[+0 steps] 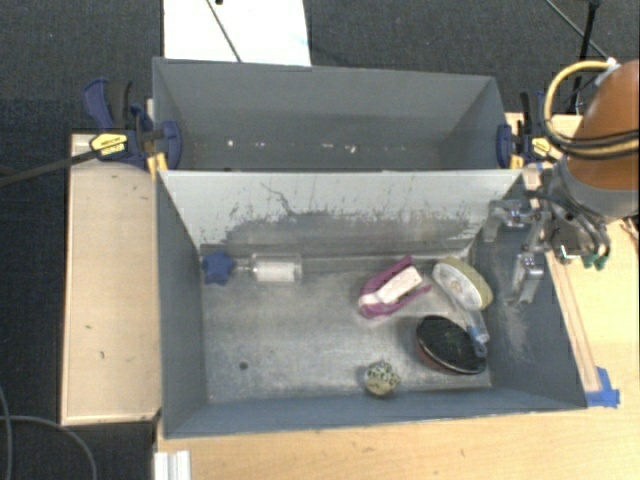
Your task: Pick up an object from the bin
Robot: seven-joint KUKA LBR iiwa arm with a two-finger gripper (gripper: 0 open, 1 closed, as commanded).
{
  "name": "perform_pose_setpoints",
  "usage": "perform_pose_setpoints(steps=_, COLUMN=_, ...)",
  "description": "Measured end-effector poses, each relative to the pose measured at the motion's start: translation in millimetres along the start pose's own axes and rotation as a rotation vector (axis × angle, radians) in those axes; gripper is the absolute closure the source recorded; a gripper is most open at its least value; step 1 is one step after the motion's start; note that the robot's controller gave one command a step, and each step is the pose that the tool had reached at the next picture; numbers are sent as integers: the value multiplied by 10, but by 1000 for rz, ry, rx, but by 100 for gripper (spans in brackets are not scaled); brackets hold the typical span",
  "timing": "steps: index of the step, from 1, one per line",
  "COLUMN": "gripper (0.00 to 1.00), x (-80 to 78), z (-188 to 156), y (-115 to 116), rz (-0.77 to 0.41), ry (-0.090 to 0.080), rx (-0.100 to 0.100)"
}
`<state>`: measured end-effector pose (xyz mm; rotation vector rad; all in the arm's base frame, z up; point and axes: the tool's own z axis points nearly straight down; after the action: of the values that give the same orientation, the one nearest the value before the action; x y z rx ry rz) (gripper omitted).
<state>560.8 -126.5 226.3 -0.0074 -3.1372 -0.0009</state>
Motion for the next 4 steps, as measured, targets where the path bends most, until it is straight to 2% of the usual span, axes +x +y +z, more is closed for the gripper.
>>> perform_pose_setpoints(steps=1, gripper=0, x=687, z=1590, y=396, rz=125, ry=5, rx=-2)
perform_pose_setpoints(steps=2, gripper=0, x=815, z=1246, y=455, rz=122, ry=-6, rx=-1)
perform_pose_setpoints(steps=3, gripper=0, x=801, z=1181, y=44, rz=390, ry=-9, rx=1)
perform_pose_setpoints(steps=4, gripper=0, x=686, z=1522, y=51, rz=546, ry=-18, rx=-5)
